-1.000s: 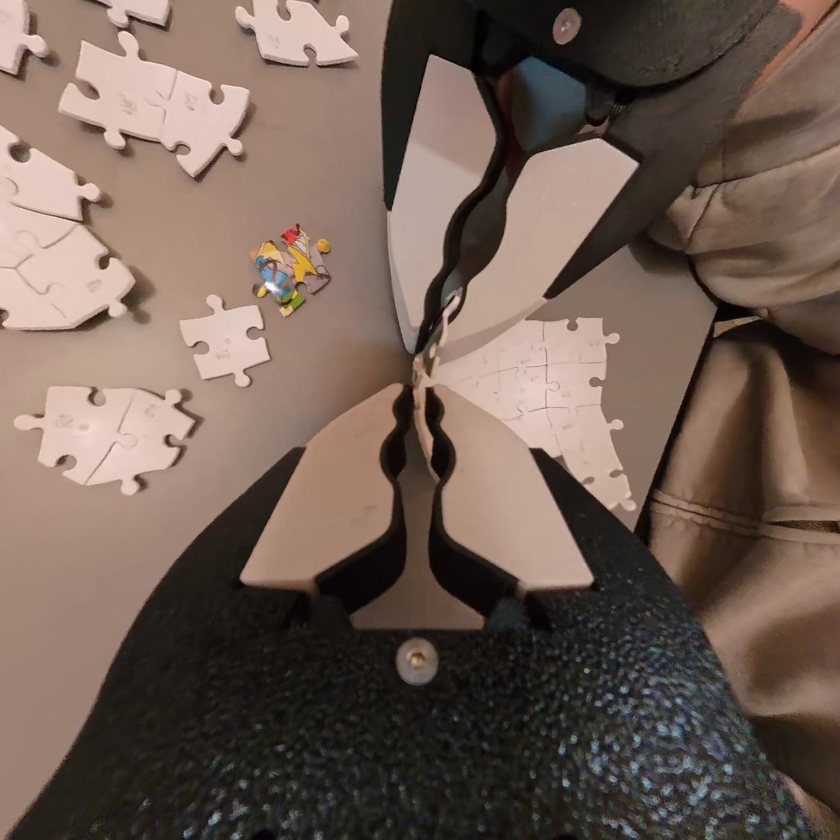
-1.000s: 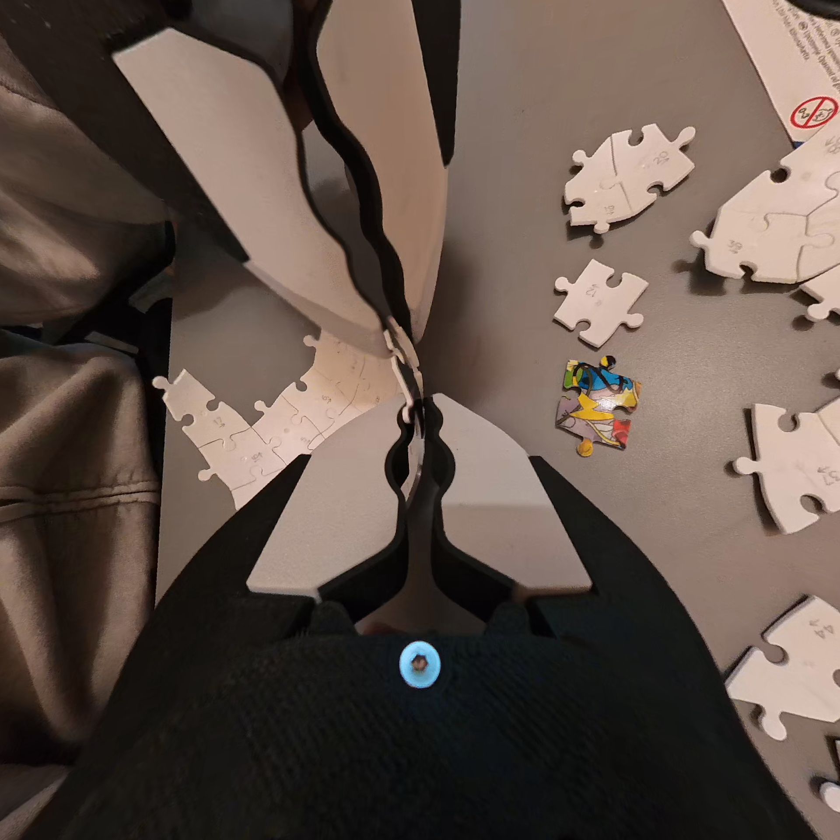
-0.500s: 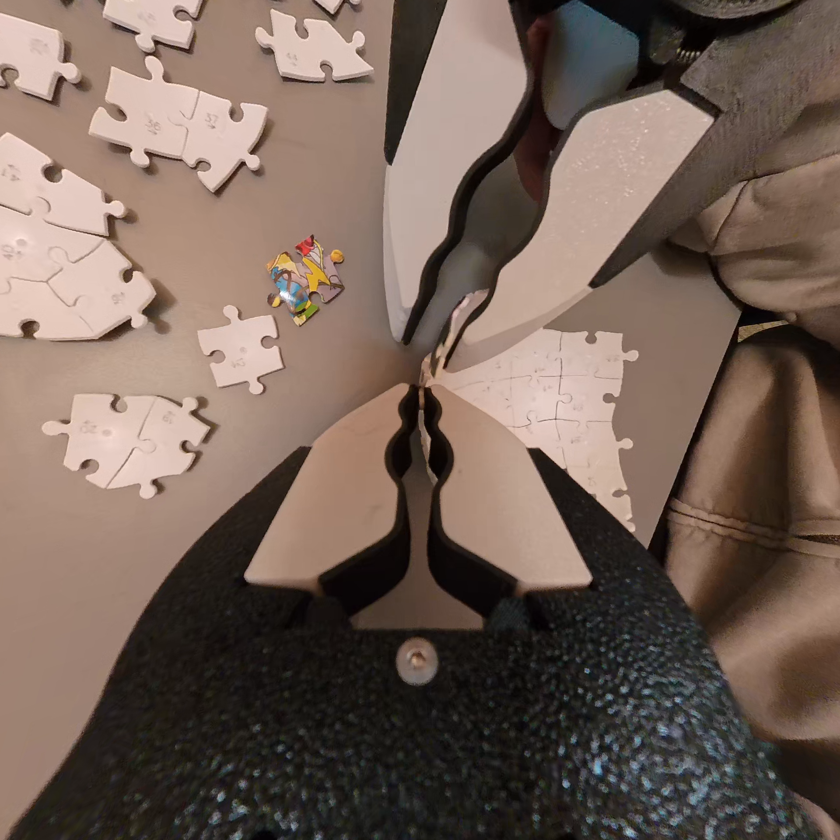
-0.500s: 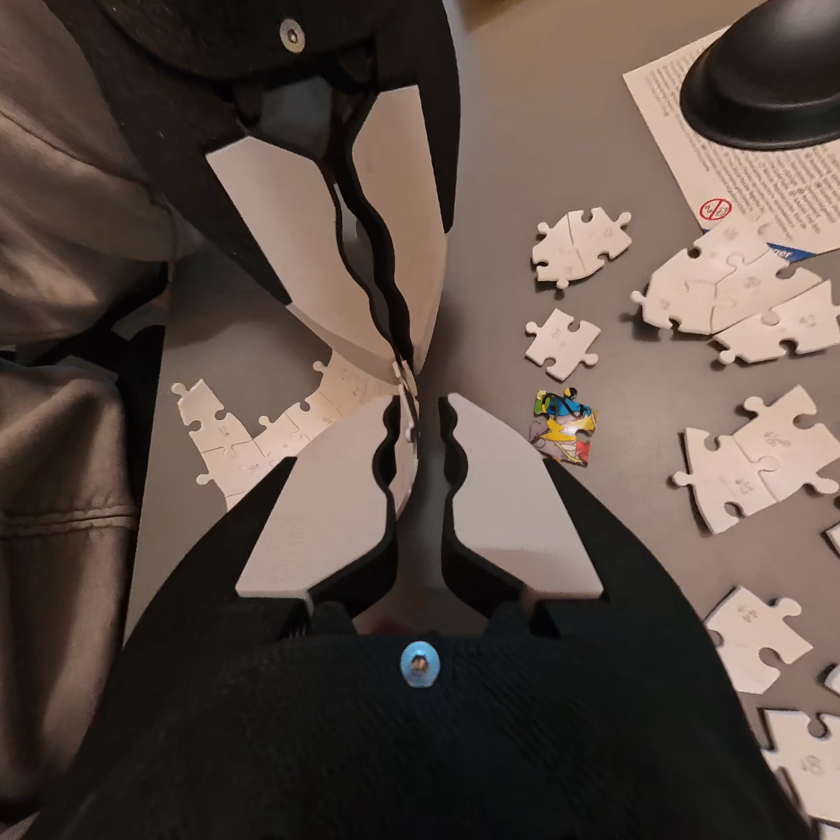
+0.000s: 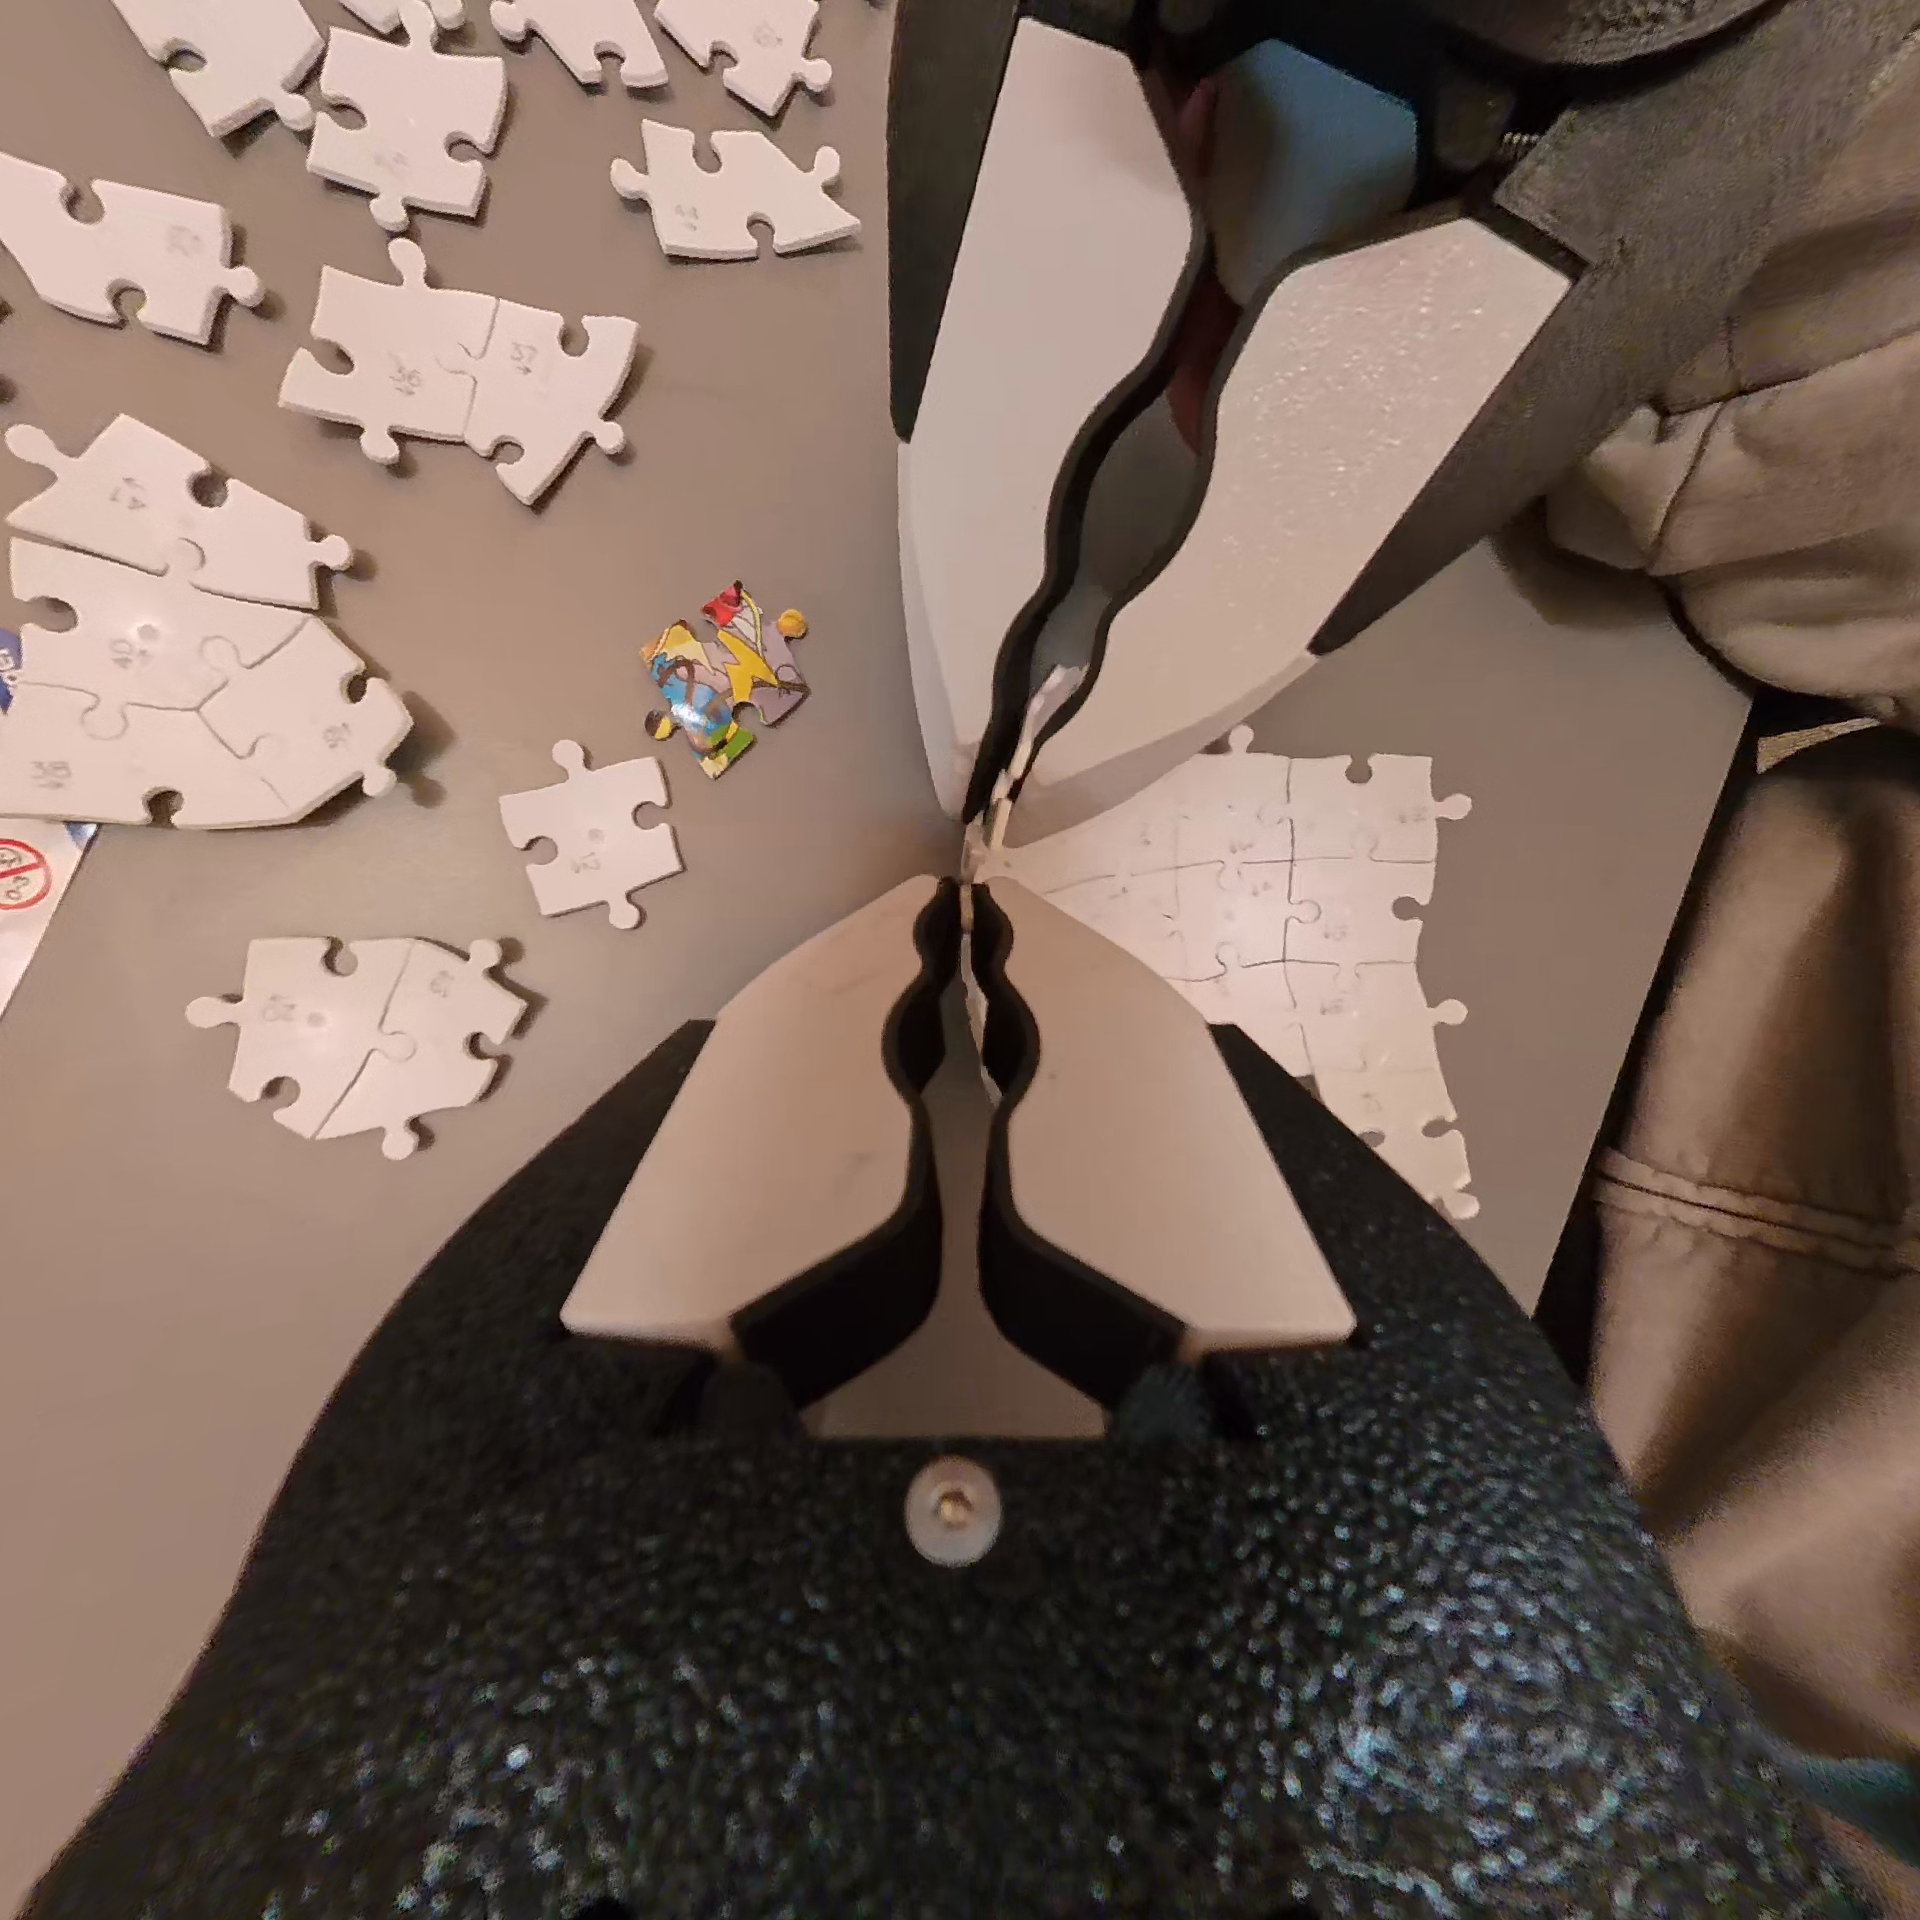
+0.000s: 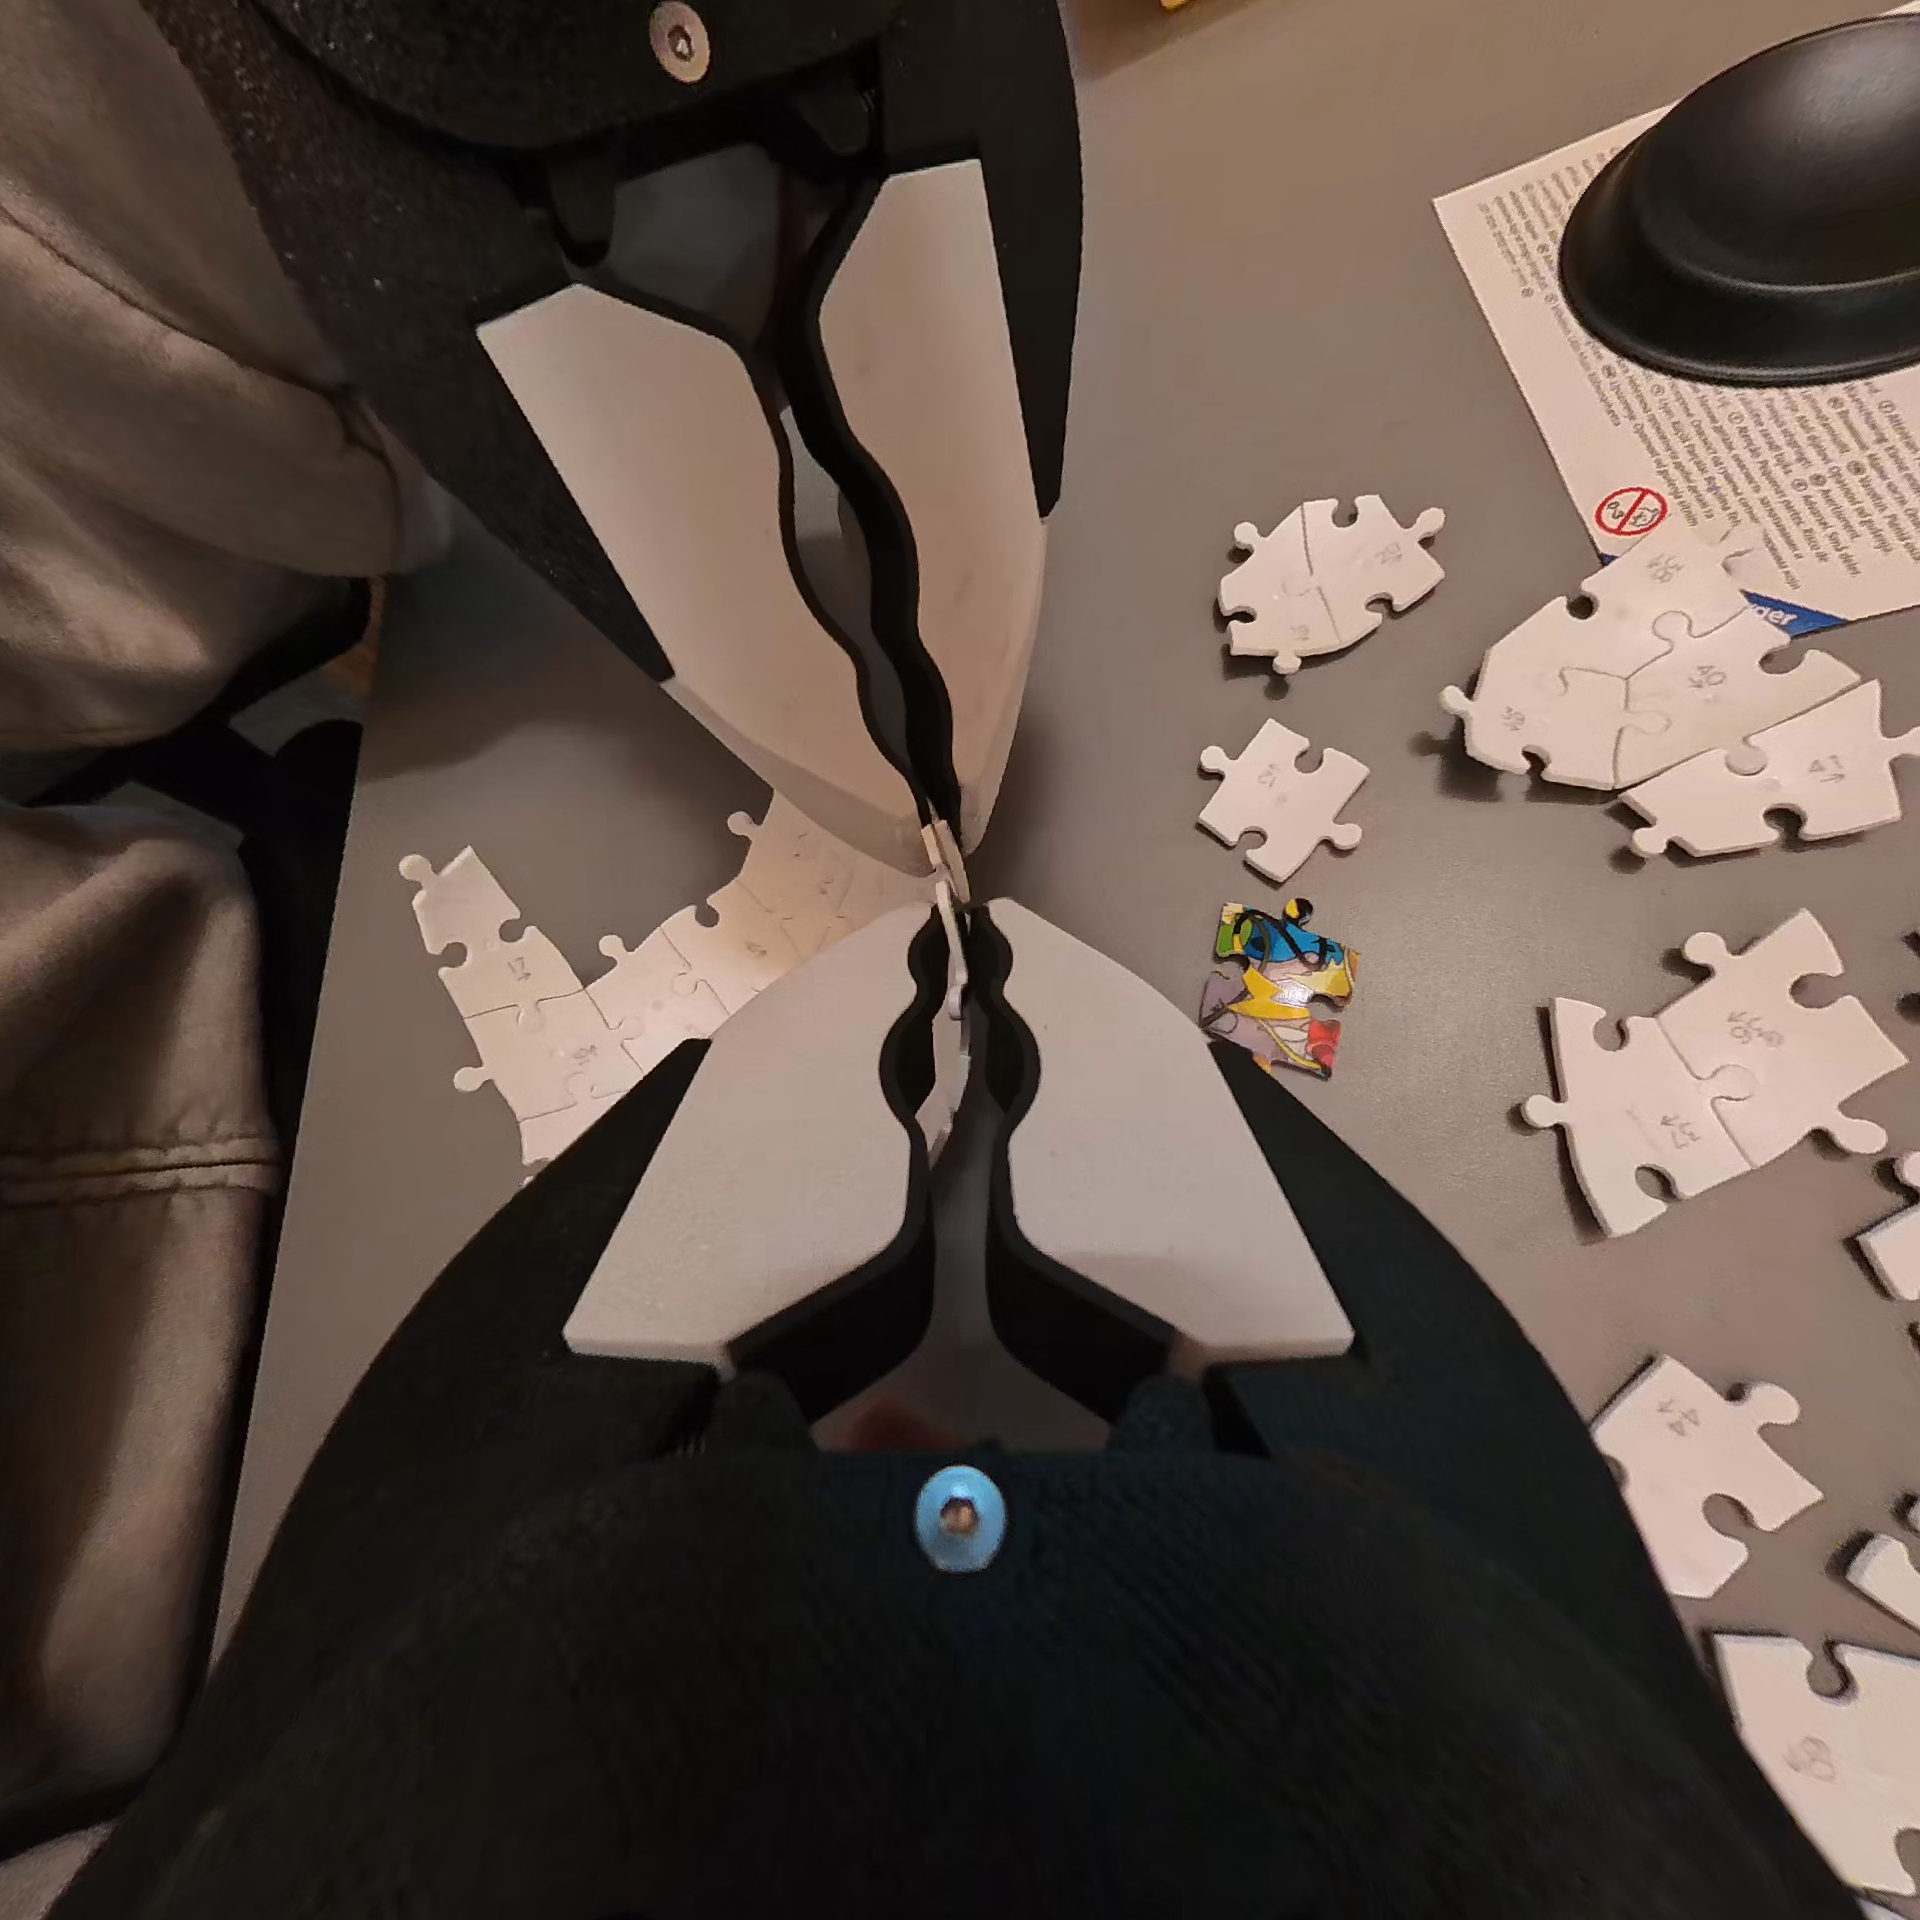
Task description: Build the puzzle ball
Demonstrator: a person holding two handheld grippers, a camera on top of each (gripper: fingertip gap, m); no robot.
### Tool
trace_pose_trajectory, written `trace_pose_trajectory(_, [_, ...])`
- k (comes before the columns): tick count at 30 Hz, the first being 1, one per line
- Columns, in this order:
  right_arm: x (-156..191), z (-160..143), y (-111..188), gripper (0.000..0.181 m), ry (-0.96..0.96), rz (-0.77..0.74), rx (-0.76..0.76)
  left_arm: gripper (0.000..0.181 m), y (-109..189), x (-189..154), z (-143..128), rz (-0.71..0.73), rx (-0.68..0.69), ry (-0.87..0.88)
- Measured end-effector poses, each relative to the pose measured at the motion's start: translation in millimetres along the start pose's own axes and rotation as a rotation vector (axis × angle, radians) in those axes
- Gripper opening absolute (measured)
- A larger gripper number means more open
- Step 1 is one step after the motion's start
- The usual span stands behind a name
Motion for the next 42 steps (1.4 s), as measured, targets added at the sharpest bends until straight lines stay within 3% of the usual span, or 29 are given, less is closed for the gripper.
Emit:
trace_pose_trajectory(20, [-3.4,-2.4,0.7,0.006,0.012,-0.038,0.011,0.002,-2.8,2.0,2.3,0.006,-0.026,-0.009])
trace_pose_trajectory(27, [-8.1,-1.5,1.9,0.020,0.020,-0.077,-0.013,0.002,-1.3,1.8,2.4,0.012,-0.031,-0.024])
trace_pose_trajectory(34, [-6.5,0.4,0.7,0.019,0.081,-0.081,-0.033,0.002,-1.6,1.5,2.8,0.008,-0.040,-0.029])
trace_pose_trajectory(42, [0.1,-0.6,-0.2,0.006,0.164,-0.047,-0.031,0.002,-1.6,-0.3,2.1,0.017,-0.038,-0.087])
Point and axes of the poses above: each gripper's, where its closed fingertips meet, y back along the fingers, z out of its top, x = y × z across the jaws, the point moved 5 cm from there along y, back along the fingers, and after that the axes turned 6 degrees about x, right-handed, at the moved point
